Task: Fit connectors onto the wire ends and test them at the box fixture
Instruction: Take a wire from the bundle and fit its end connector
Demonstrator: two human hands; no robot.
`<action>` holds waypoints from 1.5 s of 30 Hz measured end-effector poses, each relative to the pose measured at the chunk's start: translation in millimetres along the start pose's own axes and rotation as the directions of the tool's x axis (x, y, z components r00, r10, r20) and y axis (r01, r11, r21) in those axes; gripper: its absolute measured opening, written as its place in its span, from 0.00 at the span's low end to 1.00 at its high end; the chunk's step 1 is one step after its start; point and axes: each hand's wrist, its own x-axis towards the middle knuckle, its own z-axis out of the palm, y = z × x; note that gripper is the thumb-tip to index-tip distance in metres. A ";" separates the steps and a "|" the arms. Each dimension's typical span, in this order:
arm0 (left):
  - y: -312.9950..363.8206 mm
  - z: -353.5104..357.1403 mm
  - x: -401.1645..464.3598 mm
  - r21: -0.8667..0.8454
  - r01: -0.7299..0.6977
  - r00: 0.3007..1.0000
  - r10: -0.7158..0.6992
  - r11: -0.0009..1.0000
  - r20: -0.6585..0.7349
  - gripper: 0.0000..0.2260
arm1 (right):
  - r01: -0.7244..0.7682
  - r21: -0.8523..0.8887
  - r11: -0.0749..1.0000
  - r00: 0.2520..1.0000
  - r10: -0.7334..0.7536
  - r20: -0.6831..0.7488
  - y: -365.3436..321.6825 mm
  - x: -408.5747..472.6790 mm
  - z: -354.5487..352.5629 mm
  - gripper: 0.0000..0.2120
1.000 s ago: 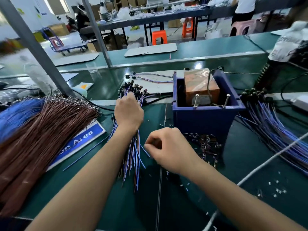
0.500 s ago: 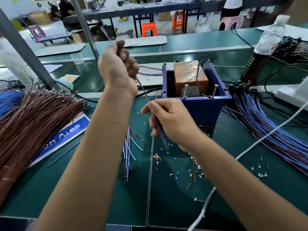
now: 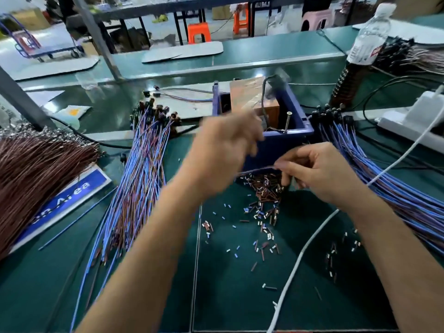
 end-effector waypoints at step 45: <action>-52.5 61.6 -29.7 -0.256 0.189 0.946 -0.245 0.948 -0.210 0.06 | -0.019 0.260 0.965 0.963 0.088 -0.255 14.2 -1.5 5.8 0.17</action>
